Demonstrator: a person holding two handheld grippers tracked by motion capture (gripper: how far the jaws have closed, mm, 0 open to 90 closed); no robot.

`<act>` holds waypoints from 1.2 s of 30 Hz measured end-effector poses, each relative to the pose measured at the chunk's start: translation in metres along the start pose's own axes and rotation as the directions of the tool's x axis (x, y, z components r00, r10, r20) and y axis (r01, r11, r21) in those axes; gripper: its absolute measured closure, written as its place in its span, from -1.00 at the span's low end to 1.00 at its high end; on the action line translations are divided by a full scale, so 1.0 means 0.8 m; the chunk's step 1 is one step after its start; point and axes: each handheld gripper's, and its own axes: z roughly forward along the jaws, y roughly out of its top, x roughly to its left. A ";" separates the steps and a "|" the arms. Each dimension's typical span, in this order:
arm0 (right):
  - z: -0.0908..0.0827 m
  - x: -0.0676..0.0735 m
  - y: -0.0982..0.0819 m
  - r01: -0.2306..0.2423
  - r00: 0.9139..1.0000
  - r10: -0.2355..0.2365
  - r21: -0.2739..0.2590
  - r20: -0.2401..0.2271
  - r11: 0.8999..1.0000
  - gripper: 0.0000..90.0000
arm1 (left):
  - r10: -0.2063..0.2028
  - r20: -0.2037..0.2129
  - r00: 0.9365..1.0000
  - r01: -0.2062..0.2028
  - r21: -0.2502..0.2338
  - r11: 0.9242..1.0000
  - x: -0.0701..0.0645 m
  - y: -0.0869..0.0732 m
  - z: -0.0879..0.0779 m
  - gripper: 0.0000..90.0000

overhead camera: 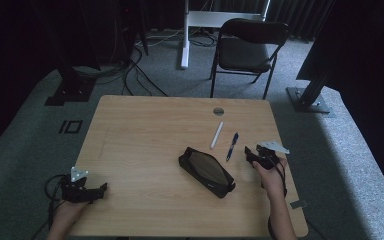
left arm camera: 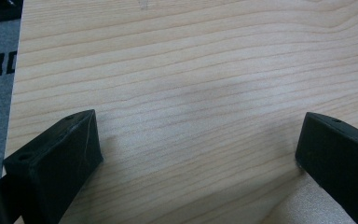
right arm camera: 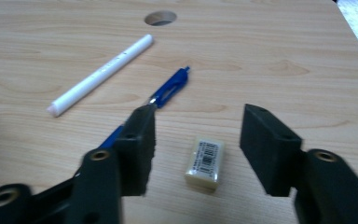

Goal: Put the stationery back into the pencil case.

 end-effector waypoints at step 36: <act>0.037 0.007 -0.011 -0.030 0.995 0.012 0.181 0.098 0.983 0.34 | 0.000 0.000 1.000 0.000 0.000 1.000 0.000 0.000 0.000 -1.00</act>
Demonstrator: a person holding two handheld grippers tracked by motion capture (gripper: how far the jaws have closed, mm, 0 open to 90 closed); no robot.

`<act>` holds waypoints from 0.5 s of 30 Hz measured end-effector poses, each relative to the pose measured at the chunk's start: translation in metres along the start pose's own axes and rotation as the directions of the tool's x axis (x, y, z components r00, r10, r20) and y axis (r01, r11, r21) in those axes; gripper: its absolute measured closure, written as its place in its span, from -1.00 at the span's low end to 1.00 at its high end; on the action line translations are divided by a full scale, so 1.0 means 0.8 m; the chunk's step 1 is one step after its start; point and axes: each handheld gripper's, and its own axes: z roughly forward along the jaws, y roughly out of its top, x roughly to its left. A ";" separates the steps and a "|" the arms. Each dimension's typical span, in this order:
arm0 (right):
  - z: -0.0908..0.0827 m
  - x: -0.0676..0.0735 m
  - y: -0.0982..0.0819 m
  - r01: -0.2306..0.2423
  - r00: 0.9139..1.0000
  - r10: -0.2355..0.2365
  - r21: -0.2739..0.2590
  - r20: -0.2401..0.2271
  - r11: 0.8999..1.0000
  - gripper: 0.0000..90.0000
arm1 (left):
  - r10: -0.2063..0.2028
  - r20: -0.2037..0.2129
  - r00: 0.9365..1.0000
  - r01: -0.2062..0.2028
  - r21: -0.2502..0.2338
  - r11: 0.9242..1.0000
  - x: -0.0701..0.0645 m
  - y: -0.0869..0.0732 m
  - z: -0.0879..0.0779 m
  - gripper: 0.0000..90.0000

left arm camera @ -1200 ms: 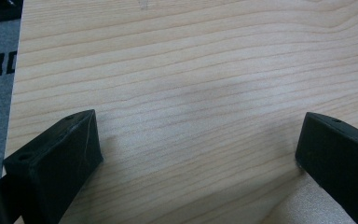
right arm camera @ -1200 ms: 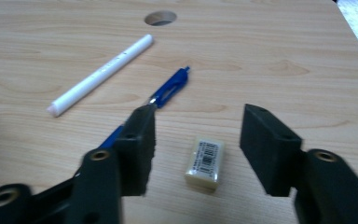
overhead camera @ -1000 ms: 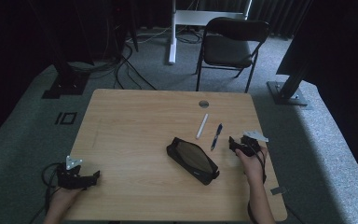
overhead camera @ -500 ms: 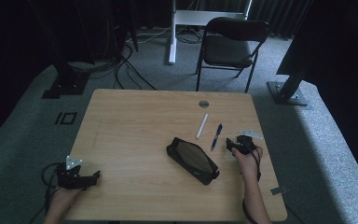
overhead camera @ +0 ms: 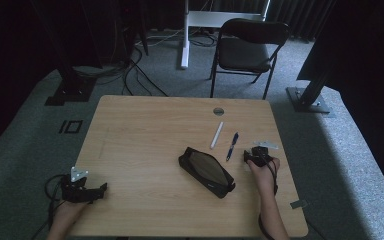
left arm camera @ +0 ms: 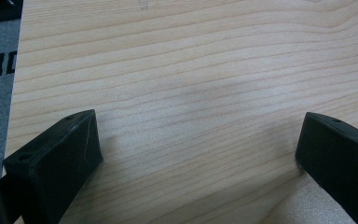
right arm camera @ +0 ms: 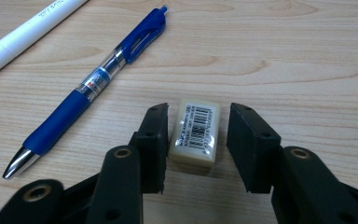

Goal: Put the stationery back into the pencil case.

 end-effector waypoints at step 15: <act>-0.001 -0.002 0.003 0.004 1.000 -0.004 0.018 -0.010 1.000 0.52 | 0.000 0.000 1.000 0.000 0.000 1.000 0.000 0.000 0.000 -1.00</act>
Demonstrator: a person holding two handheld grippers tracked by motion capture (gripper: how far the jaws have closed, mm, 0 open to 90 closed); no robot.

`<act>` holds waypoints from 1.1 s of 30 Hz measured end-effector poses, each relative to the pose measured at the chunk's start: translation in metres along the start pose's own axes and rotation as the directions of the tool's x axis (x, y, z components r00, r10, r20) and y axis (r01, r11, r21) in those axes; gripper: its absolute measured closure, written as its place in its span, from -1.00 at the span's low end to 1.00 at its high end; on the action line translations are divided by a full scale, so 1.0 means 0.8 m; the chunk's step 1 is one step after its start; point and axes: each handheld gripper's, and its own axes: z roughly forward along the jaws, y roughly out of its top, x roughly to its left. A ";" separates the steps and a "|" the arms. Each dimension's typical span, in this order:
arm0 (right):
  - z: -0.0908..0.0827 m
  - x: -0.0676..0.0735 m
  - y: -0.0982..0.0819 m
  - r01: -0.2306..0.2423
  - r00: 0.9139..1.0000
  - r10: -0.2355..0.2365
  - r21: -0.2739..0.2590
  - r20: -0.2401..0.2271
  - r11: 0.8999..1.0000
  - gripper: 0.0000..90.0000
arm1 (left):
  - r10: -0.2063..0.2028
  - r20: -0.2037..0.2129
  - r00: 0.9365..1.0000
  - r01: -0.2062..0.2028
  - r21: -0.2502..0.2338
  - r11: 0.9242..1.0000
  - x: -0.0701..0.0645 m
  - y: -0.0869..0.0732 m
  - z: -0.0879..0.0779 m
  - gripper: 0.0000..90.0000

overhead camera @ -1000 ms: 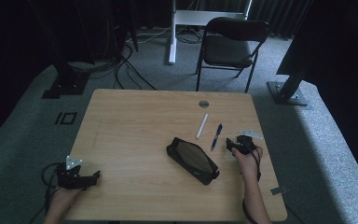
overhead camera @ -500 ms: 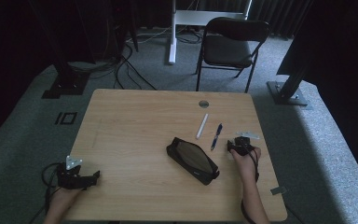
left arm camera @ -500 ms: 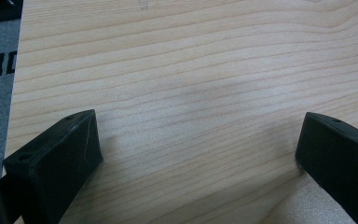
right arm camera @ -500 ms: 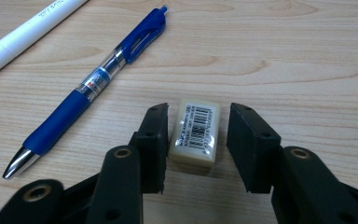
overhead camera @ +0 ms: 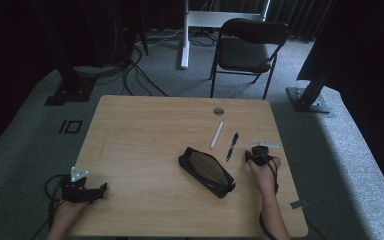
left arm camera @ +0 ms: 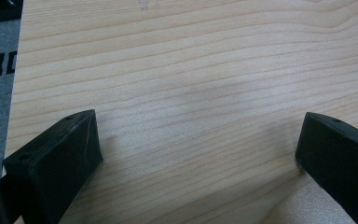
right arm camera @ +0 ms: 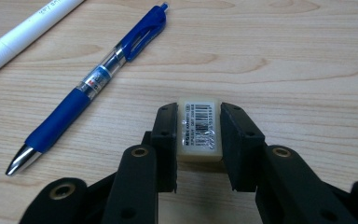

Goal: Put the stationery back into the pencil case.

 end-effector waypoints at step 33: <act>-0.060 0.017 0.041 0.094 0.988 -0.100 -0.049 -0.119 0.994 0.52 | 0.000 0.000 1.000 0.000 0.000 1.000 0.000 0.000 0.000 -1.00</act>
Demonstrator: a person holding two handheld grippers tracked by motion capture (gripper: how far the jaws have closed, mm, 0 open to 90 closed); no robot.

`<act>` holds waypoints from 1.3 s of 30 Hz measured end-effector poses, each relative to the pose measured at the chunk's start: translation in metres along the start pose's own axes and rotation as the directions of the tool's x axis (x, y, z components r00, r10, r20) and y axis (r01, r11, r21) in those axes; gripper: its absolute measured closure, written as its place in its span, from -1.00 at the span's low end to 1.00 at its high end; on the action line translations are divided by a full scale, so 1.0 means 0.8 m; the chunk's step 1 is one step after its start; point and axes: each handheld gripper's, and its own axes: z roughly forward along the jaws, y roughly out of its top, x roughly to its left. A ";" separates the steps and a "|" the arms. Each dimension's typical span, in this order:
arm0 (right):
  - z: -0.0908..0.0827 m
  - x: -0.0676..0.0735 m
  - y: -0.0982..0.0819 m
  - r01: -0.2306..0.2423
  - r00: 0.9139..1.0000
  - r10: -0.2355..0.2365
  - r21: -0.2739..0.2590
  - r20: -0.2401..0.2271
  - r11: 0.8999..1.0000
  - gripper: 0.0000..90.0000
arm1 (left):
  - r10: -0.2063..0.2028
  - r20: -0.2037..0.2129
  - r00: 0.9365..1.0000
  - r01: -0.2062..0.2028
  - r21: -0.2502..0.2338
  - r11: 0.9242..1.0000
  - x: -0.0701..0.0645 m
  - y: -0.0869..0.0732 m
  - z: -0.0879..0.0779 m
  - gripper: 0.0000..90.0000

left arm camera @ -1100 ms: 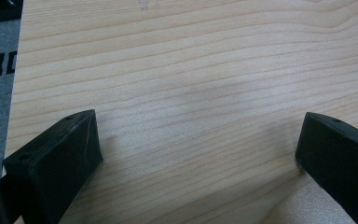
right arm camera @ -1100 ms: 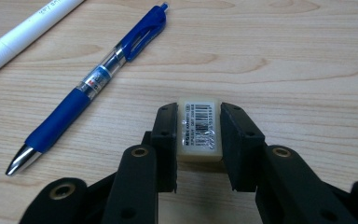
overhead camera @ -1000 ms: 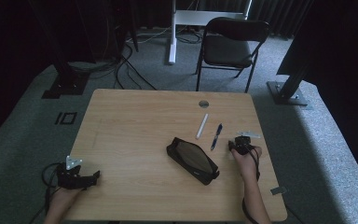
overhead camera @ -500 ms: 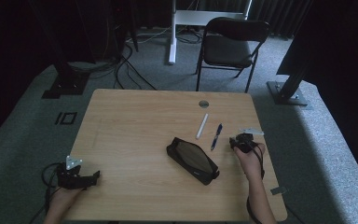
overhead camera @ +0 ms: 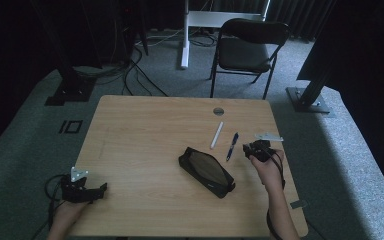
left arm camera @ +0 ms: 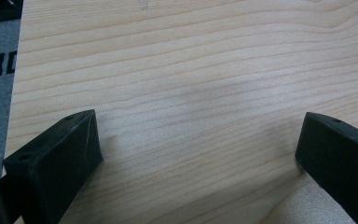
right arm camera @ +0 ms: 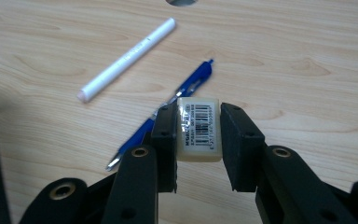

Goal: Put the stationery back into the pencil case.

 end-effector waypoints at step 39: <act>-0.047 0.072 0.027 0.158 0.965 -0.170 -0.078 -0.200 0.984 0.52 | 0.000 0.000 1.000 0.000 0.000 1.000 0.000 0.000 0.000 -1.00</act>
